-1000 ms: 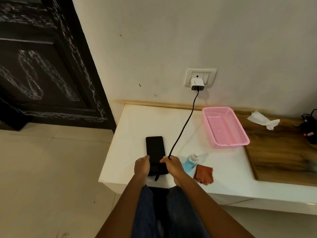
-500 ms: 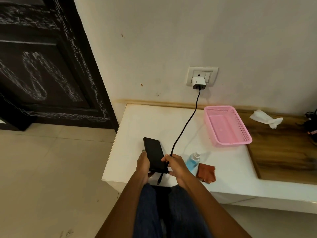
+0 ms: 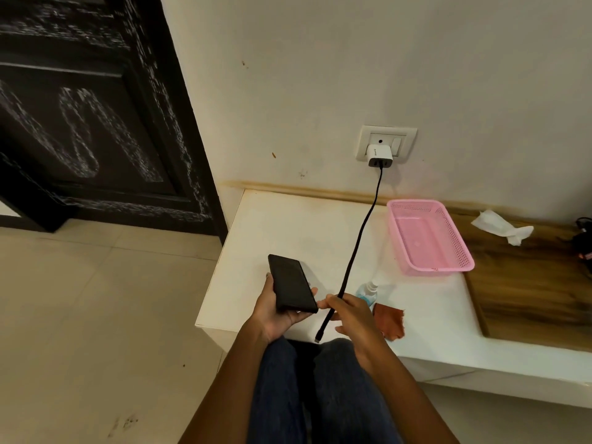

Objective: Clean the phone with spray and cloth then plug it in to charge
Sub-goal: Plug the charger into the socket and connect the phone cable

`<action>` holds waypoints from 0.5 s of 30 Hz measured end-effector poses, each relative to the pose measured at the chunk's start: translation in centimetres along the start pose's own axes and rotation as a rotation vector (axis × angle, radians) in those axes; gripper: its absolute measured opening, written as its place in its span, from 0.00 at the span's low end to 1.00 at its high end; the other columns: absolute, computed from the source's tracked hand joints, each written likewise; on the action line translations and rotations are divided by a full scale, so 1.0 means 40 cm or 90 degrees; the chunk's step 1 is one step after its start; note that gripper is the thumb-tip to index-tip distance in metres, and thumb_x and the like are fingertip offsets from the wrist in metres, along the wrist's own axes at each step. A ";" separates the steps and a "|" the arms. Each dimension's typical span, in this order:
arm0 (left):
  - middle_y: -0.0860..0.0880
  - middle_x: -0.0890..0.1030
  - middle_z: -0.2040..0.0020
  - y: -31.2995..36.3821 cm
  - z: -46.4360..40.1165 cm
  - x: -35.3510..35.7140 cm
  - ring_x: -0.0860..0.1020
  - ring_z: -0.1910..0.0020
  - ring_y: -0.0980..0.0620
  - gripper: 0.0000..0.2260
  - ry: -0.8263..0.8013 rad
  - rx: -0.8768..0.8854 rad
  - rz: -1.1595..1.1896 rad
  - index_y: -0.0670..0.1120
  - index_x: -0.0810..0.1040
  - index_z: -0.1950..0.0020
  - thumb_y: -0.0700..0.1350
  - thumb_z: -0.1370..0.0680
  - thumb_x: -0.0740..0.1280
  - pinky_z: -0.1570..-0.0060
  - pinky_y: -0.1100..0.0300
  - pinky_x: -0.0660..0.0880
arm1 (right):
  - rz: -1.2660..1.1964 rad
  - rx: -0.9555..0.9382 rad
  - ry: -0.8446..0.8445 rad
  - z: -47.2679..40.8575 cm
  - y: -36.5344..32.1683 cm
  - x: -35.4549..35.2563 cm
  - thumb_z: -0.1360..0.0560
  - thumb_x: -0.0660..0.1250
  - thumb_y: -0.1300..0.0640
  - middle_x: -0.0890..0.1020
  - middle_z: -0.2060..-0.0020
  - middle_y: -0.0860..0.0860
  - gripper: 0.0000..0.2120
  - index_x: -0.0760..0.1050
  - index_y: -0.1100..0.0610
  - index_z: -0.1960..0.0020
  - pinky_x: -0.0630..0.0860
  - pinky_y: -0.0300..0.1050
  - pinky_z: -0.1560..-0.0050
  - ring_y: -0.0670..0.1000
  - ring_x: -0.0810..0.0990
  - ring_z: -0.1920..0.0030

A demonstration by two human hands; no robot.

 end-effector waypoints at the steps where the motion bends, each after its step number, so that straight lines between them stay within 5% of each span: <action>1: 0.37 0.76 0.40 0.000 0.002 -0.001 0.78 0.46 0.40 0.31 -0.001 0.006 0.009 0.41 0.70 0.32 0.64 0.21 0.51 0.56 0.40 0.80 | 0.030 -0.015 -0.010 0.011 0.000 -0.002 0.25 0.64 0.57 0.81 0.57 0.51 0.07 0.78 0.55 0.60 0.73 0.38 0.60 0.47 0.77 0.57; 8: 0.37 0.75 0.46 -0.022 0.020 0.005 0.75 0.48 0.41 0.31 -0.092 -0.012 0.053 0.41 0.70 0.32 0.64 0.22 0.54 0.56 0.43 0.80 | 0.135 -0.114 -0.085 0.070 0.007 0.000 0.26 0.68 0.54 0.83 0.66 0.54 0.08 0.79 0.58 0.61 0.75 0.35 0.71 0.44 0.80 0.72; 11: 0.38 0.74 0.48 -0.031 0.024 0.008 0.75 0.50 0.42 0.30 -0.120 -0.011 0.044 0.41 0.70 0.38 0.66 0.23 0.55 0.56 0.44 0.81 | 0.066 -0.138 -0.090 0.077 -0.002 -0.011 0.29 0.72 0.59 0.84 0.66 0.52 0.01 0.81 0.55 0.60 0.77 0.35 0.68 0.47 0.82 0.69; 15: 0.38 0.74 0.47 -0.028 0.022 0.009 0.76 0.50 0.42 0.30 -0.115 0.012 0.057 0.40 0.72 0.40 0.65 0.25 0.59 0.51 0.40 0.79 | 0.011 -0.168 -0.094 0.082 -0.010 -0.019 0.32 0.74 0.64 0.86 0.62 0.52 0.06 0.82 0.56 0.57 0.79 0.36 0.62 0.49 0.84 0.60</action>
Point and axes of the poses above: each hand's wrist, its own z-axis away from the middle knuckle, its own x-axis out of the palm, y = z × x, the point moved 2 cm from there along -z, towards the middle knuckle
